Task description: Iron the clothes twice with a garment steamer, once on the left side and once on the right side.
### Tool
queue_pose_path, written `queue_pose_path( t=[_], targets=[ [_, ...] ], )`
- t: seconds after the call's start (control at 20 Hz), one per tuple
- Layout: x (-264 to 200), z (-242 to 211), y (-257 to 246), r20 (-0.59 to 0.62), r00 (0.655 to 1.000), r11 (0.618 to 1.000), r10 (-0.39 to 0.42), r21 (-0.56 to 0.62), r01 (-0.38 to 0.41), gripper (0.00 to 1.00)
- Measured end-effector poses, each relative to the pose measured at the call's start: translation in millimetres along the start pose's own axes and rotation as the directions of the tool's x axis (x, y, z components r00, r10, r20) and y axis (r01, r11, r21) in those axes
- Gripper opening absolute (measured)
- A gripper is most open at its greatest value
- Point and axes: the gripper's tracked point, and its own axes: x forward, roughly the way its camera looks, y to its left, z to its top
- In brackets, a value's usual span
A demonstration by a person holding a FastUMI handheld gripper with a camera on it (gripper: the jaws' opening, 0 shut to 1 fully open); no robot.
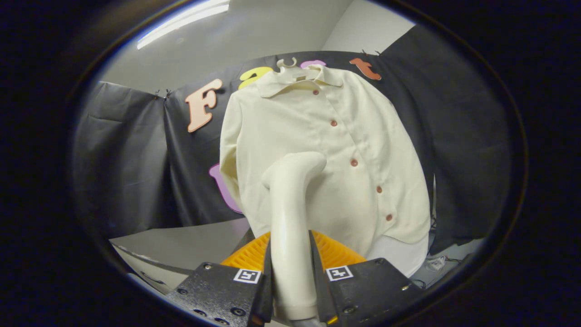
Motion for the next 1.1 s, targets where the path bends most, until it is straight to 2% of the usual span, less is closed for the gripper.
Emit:
queue_pose_path(
  t=[1.1],
  targets=[
    [-33.4, -128.1, -40.6, -0.214, 0.977, 1.0, -0.025, 0.006, 0.027, 0.38]
  ],
)
